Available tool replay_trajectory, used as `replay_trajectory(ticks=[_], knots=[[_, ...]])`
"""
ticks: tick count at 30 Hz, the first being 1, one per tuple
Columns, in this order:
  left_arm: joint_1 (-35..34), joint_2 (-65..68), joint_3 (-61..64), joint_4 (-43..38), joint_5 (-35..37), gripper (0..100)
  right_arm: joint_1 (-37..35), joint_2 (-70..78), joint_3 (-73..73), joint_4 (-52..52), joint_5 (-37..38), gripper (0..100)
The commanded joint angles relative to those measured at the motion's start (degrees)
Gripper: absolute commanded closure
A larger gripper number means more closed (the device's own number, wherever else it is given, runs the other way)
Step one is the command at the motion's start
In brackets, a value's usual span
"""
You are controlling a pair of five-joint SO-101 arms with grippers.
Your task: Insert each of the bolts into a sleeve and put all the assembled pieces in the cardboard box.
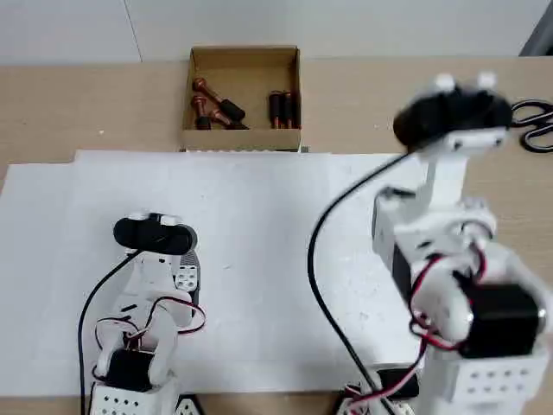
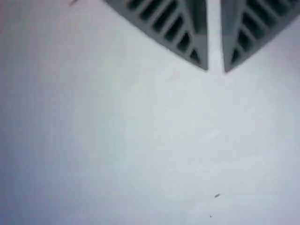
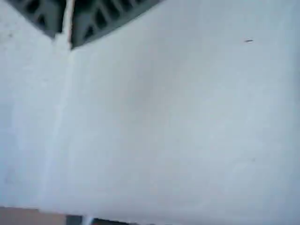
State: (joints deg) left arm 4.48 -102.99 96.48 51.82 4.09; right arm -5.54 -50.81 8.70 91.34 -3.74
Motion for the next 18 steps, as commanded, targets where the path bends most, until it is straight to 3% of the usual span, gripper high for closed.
replay_trajectory(ticks=[1,9,18], knots=[[0.0,-0.4,-0.2,-1.4,-0.4,99,2.4,-11.7,19.3,-8.6,-0.4,99.5],[0.0,-0.4,-0.2,-1.4,-0.4,99,2.4,-36.7,52.9,-21.1,3.3,99.5],[0.0,-0.4,-0.2,-1.4,-0.4,99,2.4,-53.2,69.3,-21.8,4.1,99.5]])
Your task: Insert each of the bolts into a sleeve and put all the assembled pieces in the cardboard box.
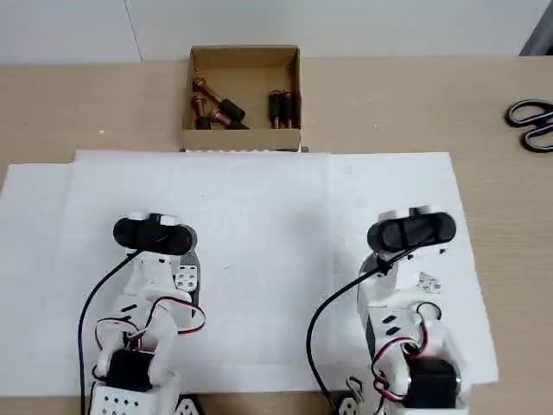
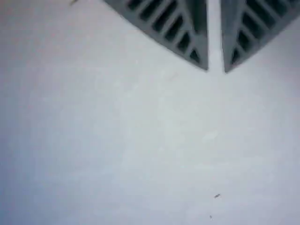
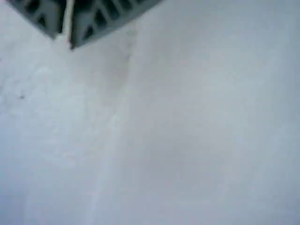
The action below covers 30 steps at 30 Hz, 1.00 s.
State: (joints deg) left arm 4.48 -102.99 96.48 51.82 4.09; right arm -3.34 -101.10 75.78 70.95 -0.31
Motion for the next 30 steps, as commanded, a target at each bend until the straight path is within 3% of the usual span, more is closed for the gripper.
replay_trajectory(ticks=[1,14,30], knots=[[0.0,-0.4,-0.2,-1.4,-0.4,99,0.2,-3.2,3.3,-1.4,0.7,99.5],[0.0,-0.4,-0.2,-1.4,-0.4,99,0.3,-2.9,13.9,-7.4,0.6,99.5],[0.0,-0.4,-0.2,-1.4,-0.4,99,0.4,-2.9,17.3,-7.3,0.4,99.5]])
